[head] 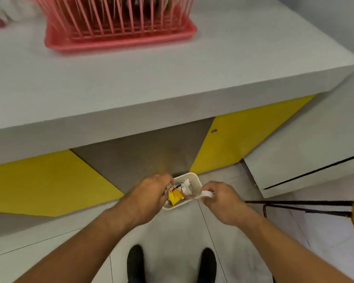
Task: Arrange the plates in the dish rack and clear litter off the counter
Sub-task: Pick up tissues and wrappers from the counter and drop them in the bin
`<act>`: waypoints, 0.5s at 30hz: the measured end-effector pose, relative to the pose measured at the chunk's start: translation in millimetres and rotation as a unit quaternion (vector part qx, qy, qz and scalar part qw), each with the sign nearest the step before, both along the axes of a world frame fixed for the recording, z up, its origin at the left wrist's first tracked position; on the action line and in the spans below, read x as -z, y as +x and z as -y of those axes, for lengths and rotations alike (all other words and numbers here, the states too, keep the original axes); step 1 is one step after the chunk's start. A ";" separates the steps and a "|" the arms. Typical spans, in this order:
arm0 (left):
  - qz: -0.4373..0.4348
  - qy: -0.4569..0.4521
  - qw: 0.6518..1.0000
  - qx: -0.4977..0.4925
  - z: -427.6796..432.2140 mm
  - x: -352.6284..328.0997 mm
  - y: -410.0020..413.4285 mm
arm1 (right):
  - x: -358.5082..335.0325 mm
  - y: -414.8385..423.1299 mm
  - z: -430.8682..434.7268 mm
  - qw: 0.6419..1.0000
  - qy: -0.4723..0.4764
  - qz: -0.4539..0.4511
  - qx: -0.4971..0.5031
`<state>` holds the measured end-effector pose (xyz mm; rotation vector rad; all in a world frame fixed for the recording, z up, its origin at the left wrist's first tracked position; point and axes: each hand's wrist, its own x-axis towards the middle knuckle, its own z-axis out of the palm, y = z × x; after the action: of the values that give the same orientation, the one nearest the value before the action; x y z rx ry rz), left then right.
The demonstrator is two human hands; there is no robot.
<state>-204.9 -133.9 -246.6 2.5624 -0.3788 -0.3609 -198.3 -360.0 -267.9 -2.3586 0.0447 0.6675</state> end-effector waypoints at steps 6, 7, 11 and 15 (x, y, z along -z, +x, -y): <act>-0.046 -0.038 0.997 -0.053 41.5 137.2 15.2 | 114.4 -8.6 42.5 0.994 0.047 -0.067 0.075; -0.057 -0.026 0.997 -0.050 46.8 162.4 18.8 | 136.0 -9.0 45.5 0.991 0.057 -0.078 0.090; -0.073 0.017 0.997 -0.028 68.1 249.4 41.7 | 214.2 -9.0 56.6 0.992 0.042 -0.061 0.097; -0.098 0.031 0.995 -0.011 93.2 334.8 87.6 | 277.9 -2.6 66.4 0.993 0.039 -0.051 0.095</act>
<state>-117.2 -227.1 -581.3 2.5594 -0.2713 -0.6189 -200.9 -426.4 -545.9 -2.2106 0.2792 0.6821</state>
